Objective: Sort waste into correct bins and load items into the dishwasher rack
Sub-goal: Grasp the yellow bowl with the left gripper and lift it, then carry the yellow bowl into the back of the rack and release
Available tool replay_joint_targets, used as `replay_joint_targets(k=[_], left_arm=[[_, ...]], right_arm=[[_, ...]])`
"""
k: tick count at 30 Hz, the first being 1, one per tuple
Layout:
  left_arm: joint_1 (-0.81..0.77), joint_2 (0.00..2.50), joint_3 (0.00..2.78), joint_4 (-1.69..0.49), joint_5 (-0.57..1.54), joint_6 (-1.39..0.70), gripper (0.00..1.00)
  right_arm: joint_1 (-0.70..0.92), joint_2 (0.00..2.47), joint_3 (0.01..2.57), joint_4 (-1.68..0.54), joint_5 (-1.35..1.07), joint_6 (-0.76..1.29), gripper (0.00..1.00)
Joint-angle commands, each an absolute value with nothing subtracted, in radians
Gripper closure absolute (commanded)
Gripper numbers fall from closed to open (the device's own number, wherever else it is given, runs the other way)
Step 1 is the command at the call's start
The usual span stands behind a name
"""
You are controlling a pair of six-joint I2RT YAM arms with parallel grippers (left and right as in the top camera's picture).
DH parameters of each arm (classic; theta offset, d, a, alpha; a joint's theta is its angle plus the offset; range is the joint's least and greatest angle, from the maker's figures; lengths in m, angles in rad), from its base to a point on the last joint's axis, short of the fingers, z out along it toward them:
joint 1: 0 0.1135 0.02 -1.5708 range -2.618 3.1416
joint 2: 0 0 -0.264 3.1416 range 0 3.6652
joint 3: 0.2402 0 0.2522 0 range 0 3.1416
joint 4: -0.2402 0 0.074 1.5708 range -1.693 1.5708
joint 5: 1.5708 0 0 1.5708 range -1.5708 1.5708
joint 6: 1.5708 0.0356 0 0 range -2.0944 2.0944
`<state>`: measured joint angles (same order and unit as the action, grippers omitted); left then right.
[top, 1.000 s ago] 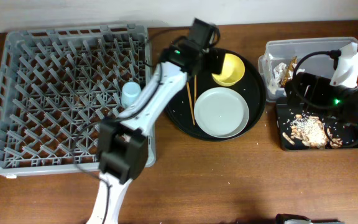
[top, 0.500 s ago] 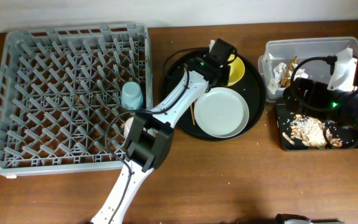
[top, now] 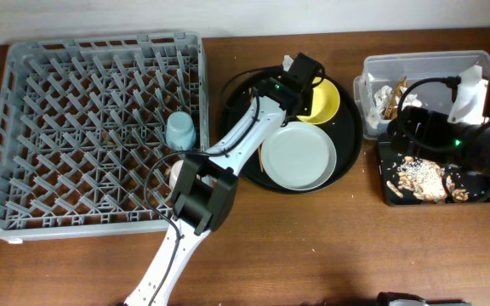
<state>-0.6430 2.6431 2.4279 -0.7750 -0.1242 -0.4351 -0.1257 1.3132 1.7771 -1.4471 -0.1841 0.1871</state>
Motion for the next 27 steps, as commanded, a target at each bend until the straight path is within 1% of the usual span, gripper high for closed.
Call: replay_joint_targets(k=[1, 6, 9, 12, 14, 15, 18, 19, 21, 23, 27], left_arm=[[-0.639, 2.532, 2.431, -0.844, -0.175, -0.426, 0.99], [-0.622, 2.368, 2.431, -1.006, -0.283, -0.425, 0.99], [-0.598, 2.279, 2.431, -1.096, -0.327, -0.369, 0.99], [-0.566, 2.231, 2.431, -1.162, -0.387, -0.364, 0.99], [-0.545, 2.215, 2.431, -1.196, -0.458, -0.364, 0.99], [-0.534, 2.213, 2.431, -1.21, -0.525, -0.36, 1.0], [-0.511, 2.213, 2.431, -1.227, -0.694, -0.32, 1.0], [-0.498, 2.213, 2.431, -1.228, -0.781, -0.32, 1.0], [-0.479, 2.214, 2.431, -1.218, -0.875, -0.32, 1.0], [-0.442, 2.214, 2.424, -1.16, -0.998, -0.321, 1.0], [-0.37, 2.236, 2.422, -1.045, -1.093, -0.323, 1.0]], right_arm=[[-0.131, 1.335, 1.771, -1.459, -0.172, 0.192, 0.01], [-0.131, 1.348, 1.771, -1.459, -0.172, 0.192, 0.02], [-0.131, 1.348, 1.771, -1.459, -0.172, 0.192, 0.02], [-0.131, 1.348, 1.771, -1.459, -0.172, 0.192, 0.01], [-0.131, 1.348, 1.771, -1.459, -0.172, 0.192, 0.02], [-0.131, 1.348, 1.771, -1.459, -0.172, 0.192, 0.01], [-0.131, 1.348, 1.771, -1.451, -0.172, 0.192, 0.02], [-0.131, 1.348, 1.771, -1.451, -0.172, 0.192, 0.02], [-0.131, 1.348, 1.771, -1.451, -0.172, 0.192, 0.02], [-0.131, 1.348, 1.771, -1.452, -0.172, 0.192, 0.02], [-0.131, 1.348, 1.771, -1.452, -0.172, 0.192, 0.01]])
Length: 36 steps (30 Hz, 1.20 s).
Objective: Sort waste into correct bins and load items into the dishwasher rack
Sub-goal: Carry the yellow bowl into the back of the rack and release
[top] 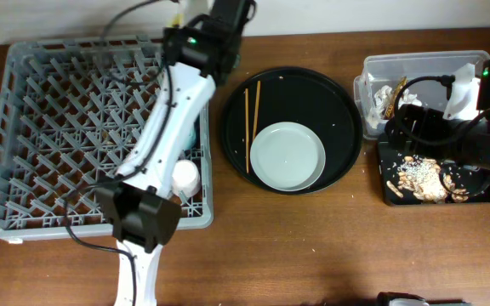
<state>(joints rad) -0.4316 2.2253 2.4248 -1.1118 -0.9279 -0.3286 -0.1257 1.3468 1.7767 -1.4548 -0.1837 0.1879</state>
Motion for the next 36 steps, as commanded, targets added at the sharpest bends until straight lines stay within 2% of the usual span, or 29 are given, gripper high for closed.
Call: replay_joint_targets(k=[1, 6, 19, 24, 36], left_arm=[[-0.363, 2.246, 2.422, -1.032, -1.117, -0.334, 1.0], [-0.349, 2.361, 2.422, -0.962, -1.318, -0.339, 1.0], [-0.349, 2.582, 2.422, -0.941, -1.337, -0.34, 1.0], [-0.348, 2.604, 2.423, -0.954, -1.444, -0.34, 1.0], [-0.372, 2.605, 2.423, -0.982, -1.291, -0.343, 0.98]], right_arm=[[-0.131, 1.348, 1.771, -1.452, -0.172, 0.192, 0.01], [-0.131, 1.348, 1.771, -1.452, -0.171, 0.191, 0.01], [-0.131, 1.348, 1.771, -1.461, -0.171, 0.191, 0.02], [-0.131, 1.348, 1.771, -1.46, -0.171, 0.191, 0.01], [-0.131, 1.348, 1.771, -1.462, -0.171, 0.191, 0.02]])
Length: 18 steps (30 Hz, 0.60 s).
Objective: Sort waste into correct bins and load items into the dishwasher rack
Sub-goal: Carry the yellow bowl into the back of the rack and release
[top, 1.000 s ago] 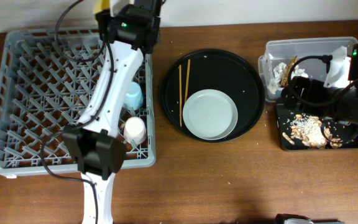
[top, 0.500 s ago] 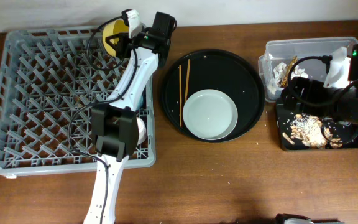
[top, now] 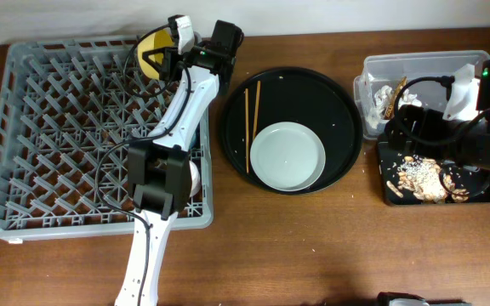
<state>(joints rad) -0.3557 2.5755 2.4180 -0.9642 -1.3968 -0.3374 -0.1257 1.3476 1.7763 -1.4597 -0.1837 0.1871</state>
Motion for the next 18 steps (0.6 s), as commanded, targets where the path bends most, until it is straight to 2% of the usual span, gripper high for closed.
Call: replay_joint_targets(k=[1, 6, 7, 8, 12, 18], left_arm=[[-0.377, 2.605, 2.423, -0.986, -1.264, -0.343, 0.94], [-0.392, 2.605, 2.423, -0.999, -1.248, -0.343, 0.79], [-0.393, 2.605, 2.423, -1.008, -1.25, -0.342, 0.79], [-0.393, 2.605, 2.423, -1.011, -1.256, -0.342, 1.0], [-0.39, 2.604, 2.423, -0.995, -1.472, -0.343, 1.0], [-0.389, 2.605, 2.423, -0.995, -1.525, -0.344, 1.0]], right_arm=[[-0.131, 1.348, 1.771, -1.462, -0.171, 0.191, 0.02], [-0.131, 1.348, 1.771, -1.459, -0.171, 0.191, 0.02], [-0.131, 1.348, 1.771, -1.459, -0.171, 0.191, 0.01], [-0.131, 1.348, 1.771, -1.459, -0.171, 0.191, 0.02], [-0.131, 1.348, 1.771, -1.459, -0.171, 0.191, 0.01], [-0.131, 1.348, 1.771, -1.46, -0.171, 0.191, 0.02]])
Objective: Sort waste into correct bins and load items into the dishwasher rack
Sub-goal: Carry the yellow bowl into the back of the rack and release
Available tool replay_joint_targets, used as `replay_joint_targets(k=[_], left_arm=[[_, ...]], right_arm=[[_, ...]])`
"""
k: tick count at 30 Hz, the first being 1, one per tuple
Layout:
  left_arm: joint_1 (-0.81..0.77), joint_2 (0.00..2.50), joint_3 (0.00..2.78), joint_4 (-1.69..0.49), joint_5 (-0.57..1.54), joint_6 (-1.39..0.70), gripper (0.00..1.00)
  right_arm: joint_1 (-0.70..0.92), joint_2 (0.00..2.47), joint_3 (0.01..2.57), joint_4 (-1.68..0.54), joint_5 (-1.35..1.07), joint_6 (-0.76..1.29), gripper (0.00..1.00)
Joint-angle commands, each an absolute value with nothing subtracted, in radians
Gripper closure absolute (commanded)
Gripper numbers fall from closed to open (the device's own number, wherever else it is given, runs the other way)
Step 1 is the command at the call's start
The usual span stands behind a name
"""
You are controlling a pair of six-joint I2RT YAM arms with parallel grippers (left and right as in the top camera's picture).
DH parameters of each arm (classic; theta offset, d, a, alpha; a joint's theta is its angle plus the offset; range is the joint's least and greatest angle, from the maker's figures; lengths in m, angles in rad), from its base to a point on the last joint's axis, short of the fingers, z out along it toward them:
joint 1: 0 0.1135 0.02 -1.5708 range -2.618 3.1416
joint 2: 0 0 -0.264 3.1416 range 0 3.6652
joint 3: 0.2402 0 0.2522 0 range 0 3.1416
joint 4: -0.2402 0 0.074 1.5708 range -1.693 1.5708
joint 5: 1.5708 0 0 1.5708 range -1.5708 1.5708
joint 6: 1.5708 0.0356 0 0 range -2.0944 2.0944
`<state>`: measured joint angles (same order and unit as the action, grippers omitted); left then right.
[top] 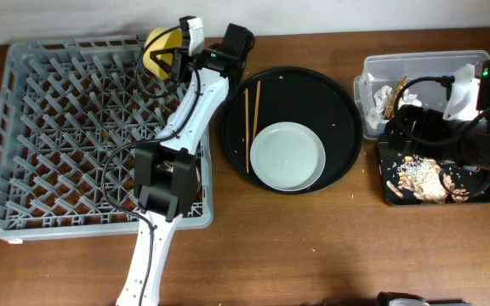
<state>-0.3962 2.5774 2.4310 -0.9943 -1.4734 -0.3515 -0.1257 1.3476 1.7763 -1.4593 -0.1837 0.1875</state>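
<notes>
A yellow bowl [156, 49] stands on edge at the back rim of the grey dishwasher rack [66, 127]. My left gripper [179, 47] reaches it from the right, and its fingers look shut on the bowl's rim. The black round tray [347, 119] holds a pale green plate [287, 157] and a pair of chopsticks [251, 123]. My right arm [436, 132] hangs over the black rectangular tray of food scraps [424, 180]; its fingers are hidden.
A clear plastic bin [419, 66] with crumpled waste stands at the back right, behind the scrap tray. My left arm lies across the rack's right side and hides the cups there. Bare wooden table [313, 246] runs along the front.
My left gripper and the yellow bowl have shifted slightly right along the rack's back edge, and the bowl is turned a little. My right arm has not moved.
My left gripper was at the yellow bowl on the round tray beside the green plate. Then the bowl was off the tray and the gripper was over the rack's back edge. Then the bowl stood on edge there, where it still is.
</notes>
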Motion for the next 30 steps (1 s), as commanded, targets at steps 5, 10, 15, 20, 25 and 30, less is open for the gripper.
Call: replay_joint_targets(k=[5, 10, 15, 20, 25, 30], left_arm=[[-0.395, 2.639, 2.423, -1.012, -1.503, -0.343, 1.0], [-0.431, 2.656, 2.423, -1.024, -1.5, -0.343, 1.0], [-0.475, 2.656, 2.423, -1.11, -1.481, -0.343, 0.55], [-0.483, 2.655, 2.429, -1.304, -1.253, -0.343, 0.43], [-0.479, 2.655, 2.644, -1.444, -1.113, -0.343, 0.3], [-0.482, 2.654, 3.144, -1.645, -0.694, -0.342, 0.02]], right_arm=[[-0.131, 1.348, 1.771, -1.462, -0.171, 0.186, 0.02], [-0.131, 1.348, 1.771, -1.462, -0.171, 0.161, 0.02], [-0.131, 1.348, 1.771, -1.461, -0.171, 0.161, 0.02], [-0.131, 1.348, 1.771, -1.458, -0.171, 0.161, 0.02], [-0.131, 1.348, 1.771, -1.459, -0.171, 0.161, 0.01], [-0.131, 1.348, 1.771, -1.457, -0.172, 0.161, 0.02]])
